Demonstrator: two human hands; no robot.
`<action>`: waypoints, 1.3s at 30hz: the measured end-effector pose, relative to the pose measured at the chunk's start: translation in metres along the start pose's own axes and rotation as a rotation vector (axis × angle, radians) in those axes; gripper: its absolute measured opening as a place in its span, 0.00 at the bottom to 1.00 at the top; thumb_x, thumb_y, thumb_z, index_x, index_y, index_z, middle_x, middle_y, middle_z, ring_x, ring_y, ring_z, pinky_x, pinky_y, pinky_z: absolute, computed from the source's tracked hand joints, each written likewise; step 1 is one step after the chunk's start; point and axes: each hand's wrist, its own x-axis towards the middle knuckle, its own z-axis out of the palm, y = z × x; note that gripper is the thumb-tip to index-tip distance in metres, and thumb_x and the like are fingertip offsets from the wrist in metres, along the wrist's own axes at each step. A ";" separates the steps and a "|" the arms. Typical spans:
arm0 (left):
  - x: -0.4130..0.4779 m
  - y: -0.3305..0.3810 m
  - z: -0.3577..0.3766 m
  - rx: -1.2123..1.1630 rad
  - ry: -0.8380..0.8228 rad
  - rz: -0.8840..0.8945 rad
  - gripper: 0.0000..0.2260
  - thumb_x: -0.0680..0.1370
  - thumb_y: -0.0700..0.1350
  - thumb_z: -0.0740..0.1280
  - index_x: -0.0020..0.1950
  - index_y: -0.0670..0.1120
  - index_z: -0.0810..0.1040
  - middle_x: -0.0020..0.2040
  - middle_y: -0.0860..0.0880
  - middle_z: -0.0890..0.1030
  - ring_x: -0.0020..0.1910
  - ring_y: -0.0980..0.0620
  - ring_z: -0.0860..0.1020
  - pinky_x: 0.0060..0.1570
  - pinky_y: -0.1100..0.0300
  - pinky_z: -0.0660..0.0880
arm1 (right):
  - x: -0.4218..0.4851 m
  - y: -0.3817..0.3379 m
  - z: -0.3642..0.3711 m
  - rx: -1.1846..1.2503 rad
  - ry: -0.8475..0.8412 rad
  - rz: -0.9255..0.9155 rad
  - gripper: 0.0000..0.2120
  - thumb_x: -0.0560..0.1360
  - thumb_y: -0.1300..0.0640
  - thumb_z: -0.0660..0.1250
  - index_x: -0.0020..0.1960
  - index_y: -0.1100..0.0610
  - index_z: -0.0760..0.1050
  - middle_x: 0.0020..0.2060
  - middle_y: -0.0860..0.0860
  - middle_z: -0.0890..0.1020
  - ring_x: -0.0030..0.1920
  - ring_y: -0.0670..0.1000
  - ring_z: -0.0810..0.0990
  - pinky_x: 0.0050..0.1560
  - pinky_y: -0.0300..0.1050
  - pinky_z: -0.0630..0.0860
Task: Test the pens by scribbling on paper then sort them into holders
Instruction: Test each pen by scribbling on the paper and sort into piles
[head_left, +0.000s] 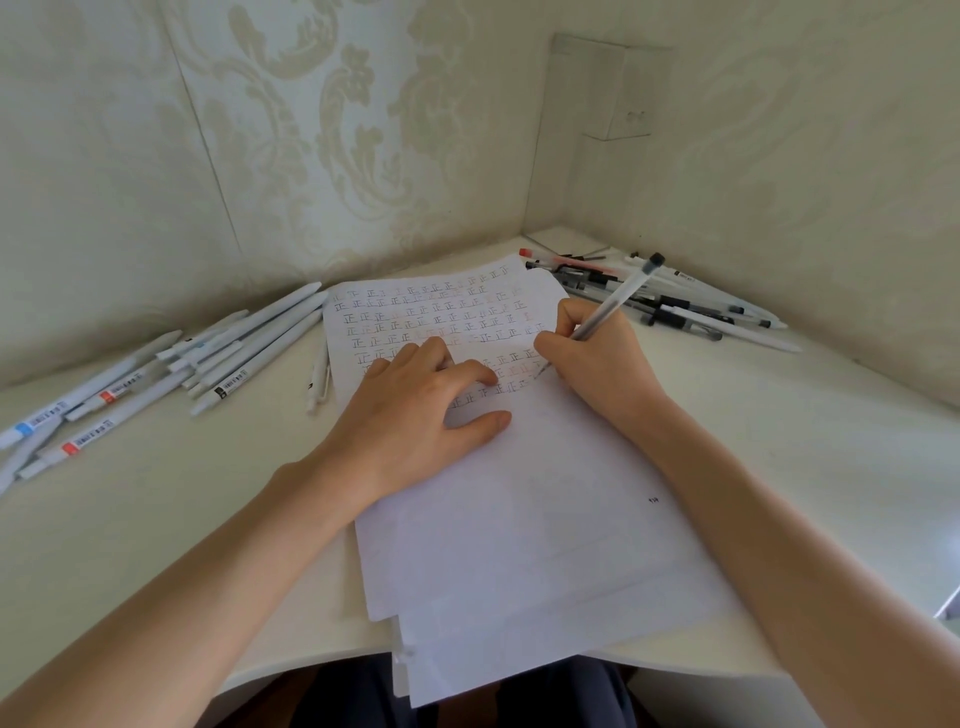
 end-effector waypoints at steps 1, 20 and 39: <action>0.000 0.000 0.000 -0.002 0.000 0.000 0.22 0.71 0.65 0.56 0.62 0.59 0.72 0.45 0.55 0.64 0.48 0.56 0.65 0.50 0.59 0.61 | 0.000 0.000 0.000 -0.004 0.000 0.000 0.12 0.69 0.64 0.65 0.33 0.57 0.63 0.28 0.55 0.65 0.30 0.50 0.63 0.28 0.41 0.58; 0.000 0.000 0.000 -0.008 0.007 0.004 0.21 0.72 0.64 0.58 0.62 0.59 0.73 0.45 0.55 0.65 0.48 0.56 0.65 0.49 0.60 0.60 | -0.001 0.000 0.001 -0.020 -0.040 -0.025 0.15 0.69 0.64 0.66 0.31 0.55 0.61 0.25 0.51 0.64 0.27 0.48 0.62 0.27 0.40 0.59; 0.001 0.000 -0.009 -0.432 0.275 -0.139 0.08 0.74 0.44 0.70 0.51 0.43 0.79 0.44 0.51 0.82 0.43 0.56 0.80 0.45 0.70 0.72 | -0.009 -0.015 -0.004 0.732 -0.214 0.007 0.15 0.81 0.56 0.56 0.40 0.62 0.73 0.27 0.59 0.78 0.27 0.52 0.72 0.27 0.40 0.66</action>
